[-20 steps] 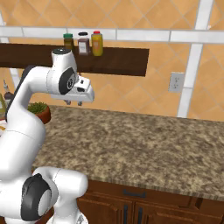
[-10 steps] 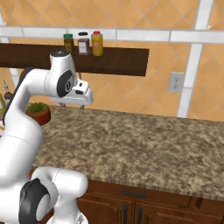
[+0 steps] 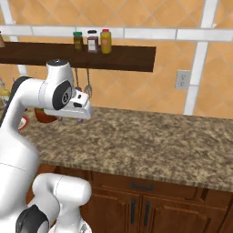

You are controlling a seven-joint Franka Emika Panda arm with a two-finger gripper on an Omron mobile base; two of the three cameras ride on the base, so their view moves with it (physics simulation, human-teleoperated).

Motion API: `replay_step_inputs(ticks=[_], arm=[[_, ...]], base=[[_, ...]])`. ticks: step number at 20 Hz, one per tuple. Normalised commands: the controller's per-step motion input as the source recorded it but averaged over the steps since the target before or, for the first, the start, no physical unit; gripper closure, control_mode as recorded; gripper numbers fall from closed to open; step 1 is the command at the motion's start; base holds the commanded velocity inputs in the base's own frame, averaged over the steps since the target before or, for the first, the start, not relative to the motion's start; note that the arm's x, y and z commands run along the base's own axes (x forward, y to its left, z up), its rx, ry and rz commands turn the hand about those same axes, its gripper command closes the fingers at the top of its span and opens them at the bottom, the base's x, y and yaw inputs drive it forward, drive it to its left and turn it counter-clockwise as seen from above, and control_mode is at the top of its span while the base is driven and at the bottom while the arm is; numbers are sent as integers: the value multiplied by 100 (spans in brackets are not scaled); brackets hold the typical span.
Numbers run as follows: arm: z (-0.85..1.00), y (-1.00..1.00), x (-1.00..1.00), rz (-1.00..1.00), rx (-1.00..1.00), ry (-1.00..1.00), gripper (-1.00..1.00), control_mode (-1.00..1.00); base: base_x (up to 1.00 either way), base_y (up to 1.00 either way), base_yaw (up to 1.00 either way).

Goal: Pick up the knife from the drawer and place it on the cutting board. Then place the meat from the plate to the cutting board.

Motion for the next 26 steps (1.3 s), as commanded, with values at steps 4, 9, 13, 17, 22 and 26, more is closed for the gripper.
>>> replay_step_inputs(ticks=[4, 9, 13, 17, 22, 26], arm=[[0, 0, 0, 0, 0, 0, -100, 100], [0, 0, 0, 0, 0, 0, -100, 100], [0, 0, 0, 0, 0, 0, -100, 100], [0, 0, 0, 0, 0, 0, -100, 100], [0, 0, 0, 0, 0, 0, -100, 100], [0, 0, 0, 0, 0, 0, -100, 100]], base=[[-100, 35, -2], [-71, 84, -16], [-9, 100, -26], [0, 100, -24], [9, 100, -28], [35, 100, -37]])
